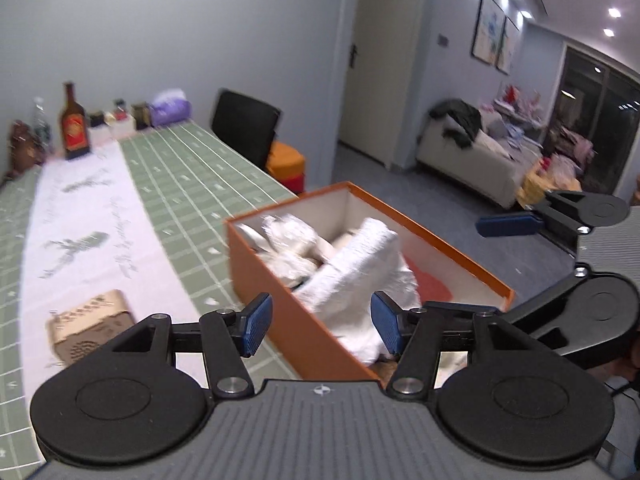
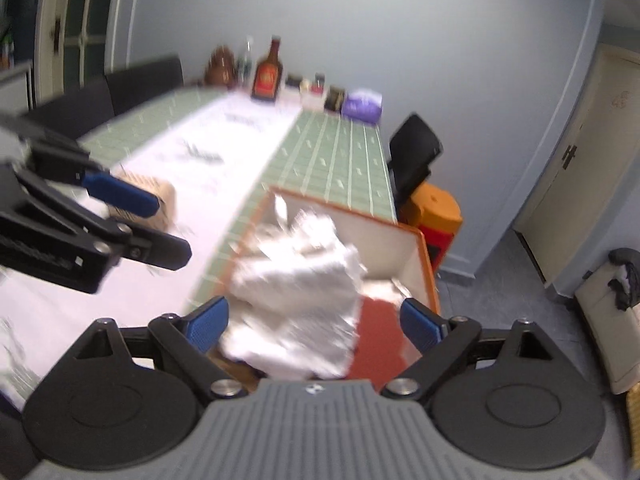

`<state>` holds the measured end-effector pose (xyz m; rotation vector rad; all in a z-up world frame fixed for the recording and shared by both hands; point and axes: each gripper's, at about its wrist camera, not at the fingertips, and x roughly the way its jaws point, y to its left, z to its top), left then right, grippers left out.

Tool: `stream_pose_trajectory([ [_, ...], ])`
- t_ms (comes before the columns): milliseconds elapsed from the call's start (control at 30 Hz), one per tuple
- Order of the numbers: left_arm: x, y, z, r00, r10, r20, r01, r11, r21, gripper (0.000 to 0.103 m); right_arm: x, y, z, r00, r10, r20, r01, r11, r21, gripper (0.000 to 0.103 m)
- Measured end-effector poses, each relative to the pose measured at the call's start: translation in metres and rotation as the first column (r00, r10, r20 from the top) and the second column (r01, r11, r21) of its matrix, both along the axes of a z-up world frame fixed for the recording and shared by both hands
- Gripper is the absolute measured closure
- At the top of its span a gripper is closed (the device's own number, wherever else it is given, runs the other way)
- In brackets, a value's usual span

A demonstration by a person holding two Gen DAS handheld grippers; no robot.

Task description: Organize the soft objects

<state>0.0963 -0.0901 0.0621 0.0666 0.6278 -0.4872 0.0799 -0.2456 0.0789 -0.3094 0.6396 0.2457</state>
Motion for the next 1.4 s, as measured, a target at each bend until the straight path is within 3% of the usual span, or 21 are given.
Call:
stream_pose_trajectory([
  [133, -0.02, 0.015, -0.001, 0.991, 0.088, 0.099, -0.09, 0.996, 0.017, 0.036, -0.02, 0.018, 0.006, 0.999, -0.015, 0.032, 0.012, 0.995, 0.095, 0.011],
  [333, -0.041, 0.042, -0.013, 0.969, 0.21, 0.128, -0.214, 0.977, 0.022, 0.035, -0.047, 0.043, -0.005, 0.996, -0.067, 0.055, 0.053, 0.974, 0.222, 0.011],
  [500, -0.063, 0.055, -0.024, 0.94, 0.284, 0.188, -0.295, 0.955, 0.032, 0.023, -0.068, 0.066, -0.027, 0.99, -0.117, 0.077, 0.093, 0.962, 0.257, 0.011],
  [667, -0.081, 0.064, -0.039, 0.918, 0.329, 0.221, -0.344, 0.938, 0.035, 0.018, -0.083, 0.085, -0.046, 0.987, -0.13, 0.095, 0.104, 0.964, 0.243, 0.011],
  [800, -0.09, 0.071, -0.051, 0.9, 0.38, 0.213, -0.391, 0.92, 0.012, 0.014, -0.091, 0.093, -0.056, 0.984, -0.14, 0.108, 0.114, 0.969, 0.219, 0.01],
  [967, -0.092, 0.075, -0.064, 0.908, 0.381, 0.176, -0.391, 0.92, 0.024, 0.014, -0.098, 0.095, -0.064, 0.979, -0.158, 0.13, 0.133, 0.974, 0.183, 0.008],
  [1400, -0.095, 0.073, -0.091, 0.91, 0.403, 0.1, -0.409, 0.912, 0.039, 0.013, -0.096, 0.083, -0.087, 0.977, -0.197, 0.086, 0.178, 0.967, 0.185, 0.008],
])
